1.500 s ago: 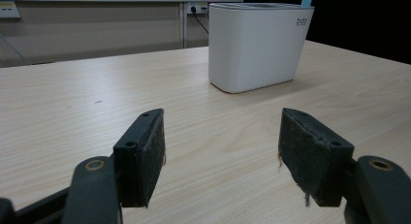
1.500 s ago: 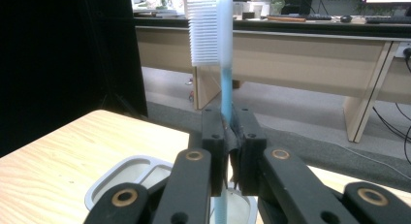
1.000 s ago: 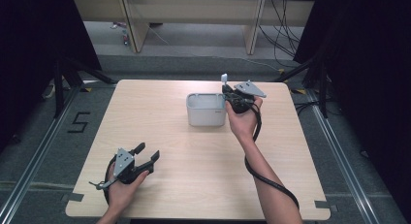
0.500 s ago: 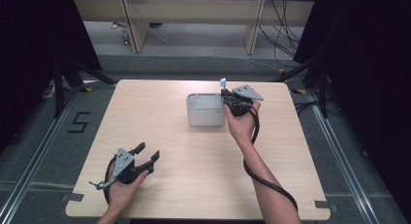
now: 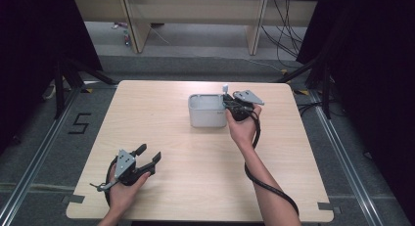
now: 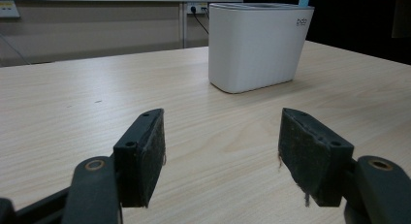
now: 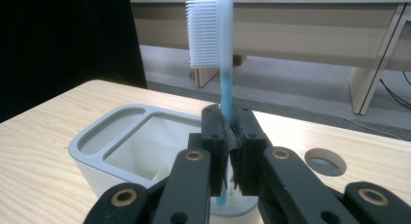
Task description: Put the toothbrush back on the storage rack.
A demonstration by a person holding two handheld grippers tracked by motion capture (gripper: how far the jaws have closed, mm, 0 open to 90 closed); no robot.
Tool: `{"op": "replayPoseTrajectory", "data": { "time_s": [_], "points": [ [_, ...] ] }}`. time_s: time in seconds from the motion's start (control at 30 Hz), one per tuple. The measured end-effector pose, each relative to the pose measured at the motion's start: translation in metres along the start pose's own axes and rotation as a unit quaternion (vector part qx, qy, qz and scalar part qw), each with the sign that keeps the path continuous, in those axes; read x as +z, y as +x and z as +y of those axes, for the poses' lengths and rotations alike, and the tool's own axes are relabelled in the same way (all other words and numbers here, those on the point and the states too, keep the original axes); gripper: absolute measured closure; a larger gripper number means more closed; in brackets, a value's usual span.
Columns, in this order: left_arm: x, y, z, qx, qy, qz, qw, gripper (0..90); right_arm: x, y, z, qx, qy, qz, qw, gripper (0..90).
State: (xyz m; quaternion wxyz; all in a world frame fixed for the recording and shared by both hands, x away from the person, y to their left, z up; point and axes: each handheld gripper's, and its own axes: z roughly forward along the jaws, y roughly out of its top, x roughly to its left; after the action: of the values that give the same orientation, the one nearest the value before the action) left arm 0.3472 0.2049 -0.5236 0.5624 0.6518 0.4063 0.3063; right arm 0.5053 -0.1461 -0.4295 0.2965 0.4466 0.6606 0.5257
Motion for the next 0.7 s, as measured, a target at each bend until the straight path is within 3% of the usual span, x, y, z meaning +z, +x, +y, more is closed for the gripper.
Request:
{"op": "replayPoseTrajectory", "data": {
  "time_s": [0.03, 0.3, 0.37, 0.4, 0.5, 0.53, 0.63, 0.7],
  "points": [
    [0.0, 0.0, 0.0, 0.0, 0.0, 0.0, 1.0, 33.3, 0.001, -0.002, 0.001, -0.01, -0.002, 0.004, 0.9999, 85.4],
    [0.001, 0.0, -0.001, -0.002, -0.008, -0.004, 1.0, 33.3, 0.003, 0.001, -0.008, 0.005, 0.009, 0.002, 0.9999, 85.2],
    [0.001, 0.0, -0.001, -0.002, -0.008, -0.004, 1.0, 33.3, 0.005, -0.001, -0.011, -0.004, 0.01, 0.001, 0.9999, 85.2],
    [0.001, 0.0, -0.001, -0.003, -0.008, -0.004, 1.0, 33.3, 0.004, 0.0, -0.012, 0.004, 0.014, 0.002, 0.9999, 85.2],
    [0.001, 0.0, -0.001, -0.003, -0.008, -0.004, 1.0, 33.2, 0.005, -0.001, -0.014, -0.01, 0.013, -0.002, 0.9999, 85.1],
    [0.001, 0.0, -0.001, -0.003, -0.007, -0.004, 1.0, 33.3, 0.005, 0.001, -0.014, 0.004, 0.017, 0.0, 0.9999, 85.0],
    [0.0, 0.0, 0.0, -0.001, -0.002, -0.002, 1.0, 33.2, 0.007, 0.0, -0.016, -0.008, 0.017, 0.002, 0.9998, 84.9],
    [0.001, 0.0, -0.001, -0.002, -0.008, -0.004, 1.0, 33.2, 0.006, 0.001, -0.017, 0.002, 0.02, 0.004, 0.9998, 84.8]
  ]
}}
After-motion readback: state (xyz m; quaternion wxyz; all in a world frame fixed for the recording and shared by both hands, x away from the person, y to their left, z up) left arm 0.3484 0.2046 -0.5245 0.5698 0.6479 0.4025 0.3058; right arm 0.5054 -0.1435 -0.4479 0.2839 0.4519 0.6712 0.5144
